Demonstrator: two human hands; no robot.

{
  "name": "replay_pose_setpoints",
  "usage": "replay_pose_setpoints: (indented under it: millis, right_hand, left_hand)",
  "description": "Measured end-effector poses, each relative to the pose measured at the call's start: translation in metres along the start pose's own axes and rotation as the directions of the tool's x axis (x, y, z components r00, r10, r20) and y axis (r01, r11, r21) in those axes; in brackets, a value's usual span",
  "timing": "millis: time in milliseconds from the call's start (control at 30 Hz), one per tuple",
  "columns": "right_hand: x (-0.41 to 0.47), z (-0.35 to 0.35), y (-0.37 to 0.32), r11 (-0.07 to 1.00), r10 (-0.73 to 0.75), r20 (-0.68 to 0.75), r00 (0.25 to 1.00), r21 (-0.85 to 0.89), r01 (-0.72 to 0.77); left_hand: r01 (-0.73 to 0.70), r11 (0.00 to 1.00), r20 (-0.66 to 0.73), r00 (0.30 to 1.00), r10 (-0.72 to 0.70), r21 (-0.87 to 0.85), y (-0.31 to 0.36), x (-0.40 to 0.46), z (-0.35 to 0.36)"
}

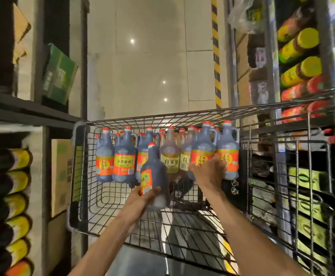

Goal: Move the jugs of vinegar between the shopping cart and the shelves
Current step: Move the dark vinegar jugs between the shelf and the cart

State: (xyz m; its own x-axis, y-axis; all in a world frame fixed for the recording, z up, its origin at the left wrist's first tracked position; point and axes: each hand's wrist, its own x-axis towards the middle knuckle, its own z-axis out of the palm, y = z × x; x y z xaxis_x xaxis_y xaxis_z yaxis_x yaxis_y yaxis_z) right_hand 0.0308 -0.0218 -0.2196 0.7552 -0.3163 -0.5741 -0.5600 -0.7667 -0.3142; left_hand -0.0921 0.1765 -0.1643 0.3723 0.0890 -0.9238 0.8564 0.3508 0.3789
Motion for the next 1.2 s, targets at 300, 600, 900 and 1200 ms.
replay_pose_setpoints:
  millis: [300, 600, 900, 1200]
  right_hand:
    - [0.01, 0.015, 0.002, 0.969, 0.058, 0.12, 0.991, 0.232, -0.085]
    - [-0.02, 0.001, 0.015, 0.958, 0.1, 0.134, 0.986, 0.253, -0.131]
    - [-0.111, -0.086, 0.035, 0.91, 0.042, 0.005, 0.999, 0.413, -0.04]
    - [-0.235, -0.2, 0.09, 0.82, 0.221, -0.26, 0.94, 0.572, -0.035]
  left_hand:
    - [0.009, 0.993, 0.019, 1.0, -0.007, -0.114, -0.011, -0.003, -0.004]
    - [-0.047, 0.998, 0.067, 0.996, 0.05, -0.042, -0.006, -0.021, -0.014]
    - [-0.292, 0.925, 0.258, 0.938, 0.229, 0.241, 0.032, -0.091, 0.024]
    - [-0.644, 0.561, 0.532, 0.758, 0.377, 0.52, 0.056, -0.164, 0.116]
